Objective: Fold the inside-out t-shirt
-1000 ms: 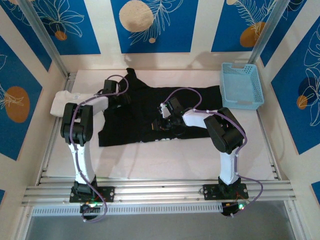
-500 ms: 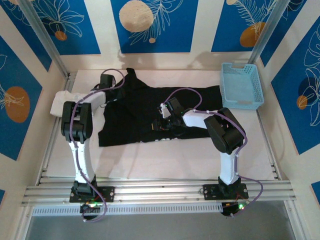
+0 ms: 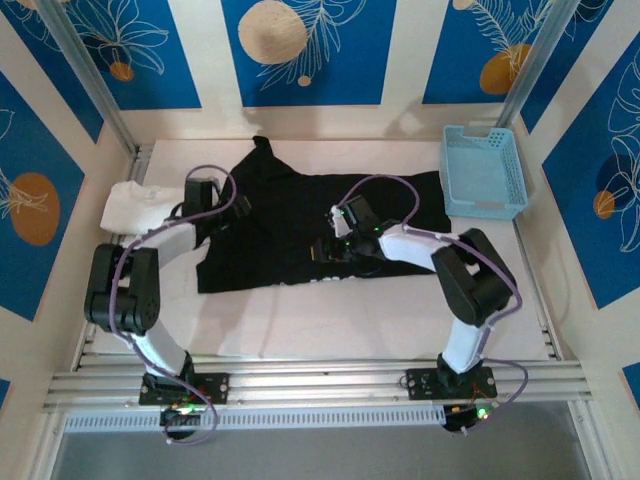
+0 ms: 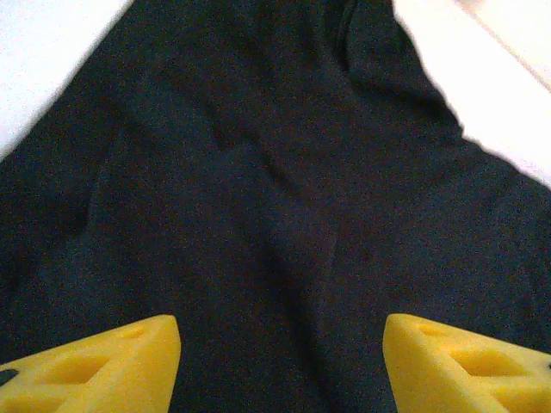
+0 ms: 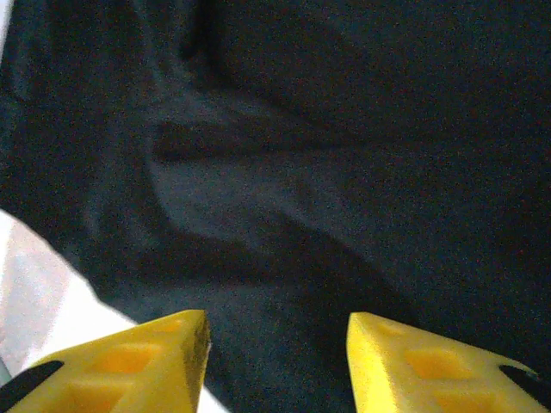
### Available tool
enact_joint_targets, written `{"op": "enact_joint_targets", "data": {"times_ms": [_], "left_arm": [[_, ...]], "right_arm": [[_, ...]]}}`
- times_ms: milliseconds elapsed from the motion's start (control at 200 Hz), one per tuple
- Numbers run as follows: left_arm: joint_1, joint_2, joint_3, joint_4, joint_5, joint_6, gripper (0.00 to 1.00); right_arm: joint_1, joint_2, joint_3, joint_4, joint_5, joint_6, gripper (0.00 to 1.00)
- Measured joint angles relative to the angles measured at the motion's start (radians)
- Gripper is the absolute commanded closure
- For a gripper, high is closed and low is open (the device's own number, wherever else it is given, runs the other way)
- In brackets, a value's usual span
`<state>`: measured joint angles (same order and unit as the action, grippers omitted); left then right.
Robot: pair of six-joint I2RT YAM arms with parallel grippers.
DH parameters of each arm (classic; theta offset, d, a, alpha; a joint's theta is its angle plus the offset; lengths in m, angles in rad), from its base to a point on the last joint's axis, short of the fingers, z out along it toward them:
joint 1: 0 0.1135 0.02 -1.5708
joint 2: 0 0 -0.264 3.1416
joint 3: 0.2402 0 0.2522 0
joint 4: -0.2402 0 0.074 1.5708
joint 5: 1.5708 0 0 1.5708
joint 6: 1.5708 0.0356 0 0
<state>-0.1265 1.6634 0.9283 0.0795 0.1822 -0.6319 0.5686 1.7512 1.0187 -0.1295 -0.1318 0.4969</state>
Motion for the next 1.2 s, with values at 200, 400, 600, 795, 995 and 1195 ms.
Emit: {"op": "enact_joint_targets", "data": {"times_ms": [200, 400, 600, 795, 995, 1195], "left_arm": [[-0.003, -0.198, -0.205, -0.003, 0.008, -0.002, 0.31], [-0.003, -0.258, -0.257, -0.008, 0.021, 0.04, 0.24], [0.007, -0.153, -0.26, -0.005, 0.122, 0.056, 0.19], [0.021, -0.123, -0.284, 0.029, 0.197, 0.047, 0.18], [0.026, -0.165, -0.349, 0.074, 0.22, 0.019, 0.2], [0.026, -0.307, -0.473, 0.066, 0.222, -0.025, 0.21]], "right_arm": [[-0.117, -0.219, -0.076, -0.082, 0.115, -0.048, 0.18], [-0.364, -0.28, -0.189, -0.117, 0.134, -0.003, 0.17], [-0.426, -0.14, -0.18, -0.129, 0.062, 0.053, 0.23], [-0.431, -0.104, -0.149, -0.147, -0.015, 0.071, 0.26], [-0.431, -0.105, -0.157, -0.19, -0.07, 0.077, 0.28], [-0.43, -0.196, -0.242, -0.255, -0.086, 0.097, 0.29]]}}
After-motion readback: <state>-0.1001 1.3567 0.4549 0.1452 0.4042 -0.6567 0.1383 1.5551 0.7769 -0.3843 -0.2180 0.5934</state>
